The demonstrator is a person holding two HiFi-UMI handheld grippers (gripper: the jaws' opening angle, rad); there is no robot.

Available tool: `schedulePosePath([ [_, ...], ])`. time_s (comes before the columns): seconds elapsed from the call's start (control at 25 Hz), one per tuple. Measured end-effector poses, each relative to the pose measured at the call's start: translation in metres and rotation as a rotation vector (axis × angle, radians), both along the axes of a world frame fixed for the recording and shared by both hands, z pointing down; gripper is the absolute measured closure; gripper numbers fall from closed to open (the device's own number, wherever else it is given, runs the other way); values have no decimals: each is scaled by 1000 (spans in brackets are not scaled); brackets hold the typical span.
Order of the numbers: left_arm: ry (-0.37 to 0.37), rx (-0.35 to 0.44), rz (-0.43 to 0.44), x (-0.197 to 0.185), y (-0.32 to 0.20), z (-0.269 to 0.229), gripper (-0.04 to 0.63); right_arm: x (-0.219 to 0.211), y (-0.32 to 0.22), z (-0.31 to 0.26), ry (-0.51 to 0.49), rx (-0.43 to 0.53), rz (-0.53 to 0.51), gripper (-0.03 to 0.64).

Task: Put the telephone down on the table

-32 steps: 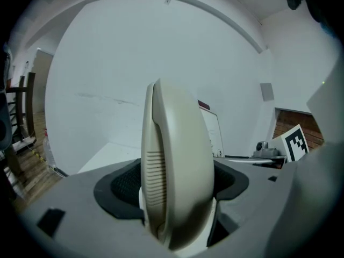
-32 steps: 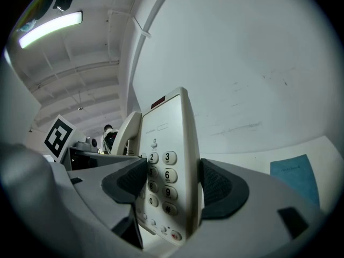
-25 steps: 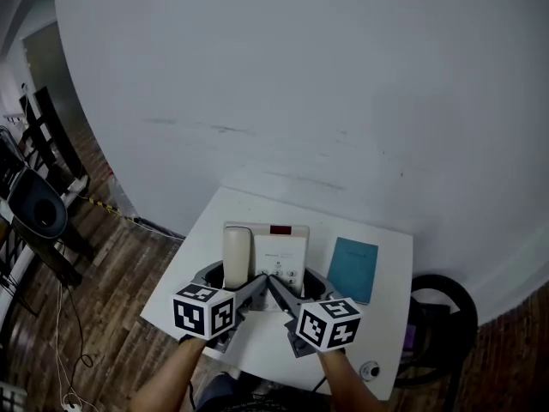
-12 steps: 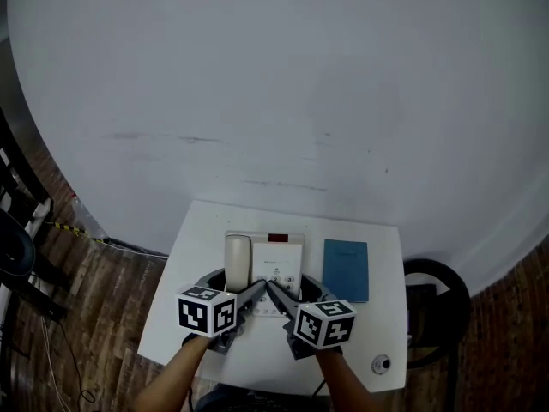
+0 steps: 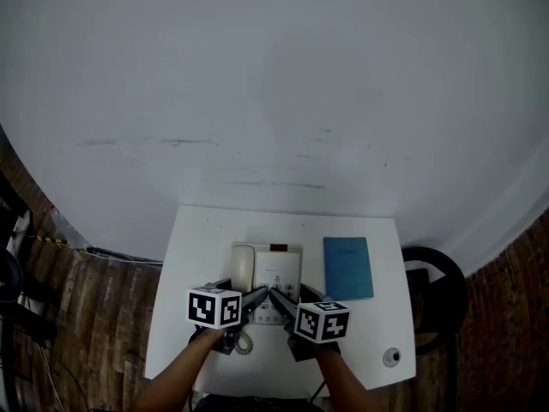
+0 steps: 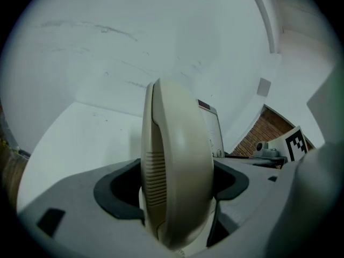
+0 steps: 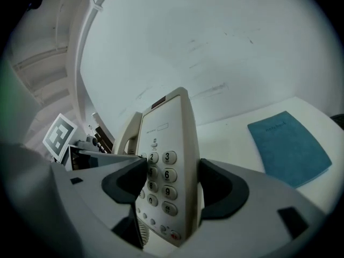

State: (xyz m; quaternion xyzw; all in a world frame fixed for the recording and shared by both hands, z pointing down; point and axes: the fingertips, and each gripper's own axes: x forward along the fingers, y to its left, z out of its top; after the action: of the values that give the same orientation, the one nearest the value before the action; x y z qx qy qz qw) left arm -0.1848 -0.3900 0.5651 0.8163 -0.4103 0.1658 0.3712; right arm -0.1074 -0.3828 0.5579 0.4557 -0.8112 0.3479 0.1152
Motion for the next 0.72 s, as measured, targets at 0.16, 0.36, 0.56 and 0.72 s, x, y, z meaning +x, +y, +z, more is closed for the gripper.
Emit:
schedulePosePath([
  [0.16,-2,-65,29,1,-8,24,227,1,-5,24,-13,-69,36,307],
  [0.36,8,-146,32,1,-15,51,227,1,-13,49,-4,-135,48,308],
  [0.56,6,-216,20,1,-18,70,227,1,-16,68,-11,-194,55,307],
  [0.72,-10,-252,12,1,-20,79,227,1,-18,78,-27,-232,58,307],
])
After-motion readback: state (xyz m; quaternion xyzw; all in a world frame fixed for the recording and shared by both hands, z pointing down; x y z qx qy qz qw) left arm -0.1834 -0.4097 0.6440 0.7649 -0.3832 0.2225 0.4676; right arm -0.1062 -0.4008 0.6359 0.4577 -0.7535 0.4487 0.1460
